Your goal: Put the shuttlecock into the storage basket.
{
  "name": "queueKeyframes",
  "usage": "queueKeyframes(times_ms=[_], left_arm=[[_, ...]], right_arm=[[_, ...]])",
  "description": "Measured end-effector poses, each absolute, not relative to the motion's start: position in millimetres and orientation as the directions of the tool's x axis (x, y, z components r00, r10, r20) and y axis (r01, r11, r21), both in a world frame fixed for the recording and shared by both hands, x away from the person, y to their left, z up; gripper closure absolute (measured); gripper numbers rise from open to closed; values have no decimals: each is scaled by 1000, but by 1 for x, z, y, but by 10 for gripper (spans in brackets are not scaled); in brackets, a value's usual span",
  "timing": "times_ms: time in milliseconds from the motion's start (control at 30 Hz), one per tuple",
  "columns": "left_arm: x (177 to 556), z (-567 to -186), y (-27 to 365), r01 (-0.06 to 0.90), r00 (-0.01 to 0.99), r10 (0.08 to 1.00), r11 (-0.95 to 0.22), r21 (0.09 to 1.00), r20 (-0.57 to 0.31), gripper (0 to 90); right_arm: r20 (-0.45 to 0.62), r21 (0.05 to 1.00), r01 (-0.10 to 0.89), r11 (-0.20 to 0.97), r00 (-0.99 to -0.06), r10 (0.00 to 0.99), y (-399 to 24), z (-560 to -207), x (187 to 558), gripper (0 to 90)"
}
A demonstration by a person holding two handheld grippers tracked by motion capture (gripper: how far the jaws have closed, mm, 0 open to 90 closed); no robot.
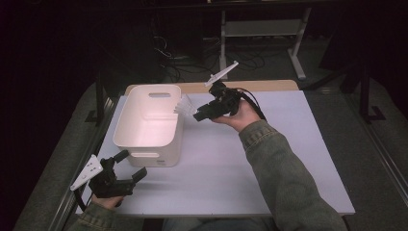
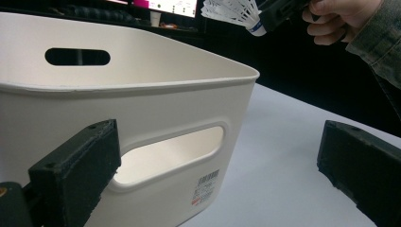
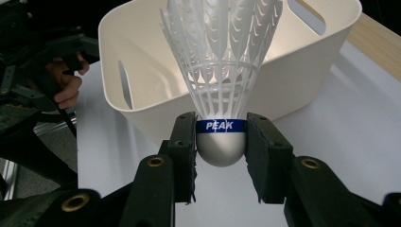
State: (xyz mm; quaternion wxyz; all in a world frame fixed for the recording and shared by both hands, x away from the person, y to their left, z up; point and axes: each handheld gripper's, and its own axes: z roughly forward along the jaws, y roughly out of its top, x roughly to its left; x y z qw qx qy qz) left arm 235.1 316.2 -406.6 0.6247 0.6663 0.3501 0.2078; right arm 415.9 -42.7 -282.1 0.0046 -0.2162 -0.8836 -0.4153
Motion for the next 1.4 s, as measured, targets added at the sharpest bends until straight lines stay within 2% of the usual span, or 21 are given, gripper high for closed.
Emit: queueKeyframes(times_ms=[700, 733, 1400], left_arm=[[235, -407, 314, 210, 663, 724, 66, 976, -192, 0], [235, -407, 317, 209, 667, 726, 34, 977, -168, 0], [235, -406, 315, 202, 669, 722, 51, 978, -176, 0]], right_arm=[[195, 739, 361, 569, -923, 333, -13, -275, 417, 636], [193, 739, 357, 571, -924, 329, -11, -274, 417, 636], [229, 738, 350, 577, -934, 274, 27, -277, 418, 635]])
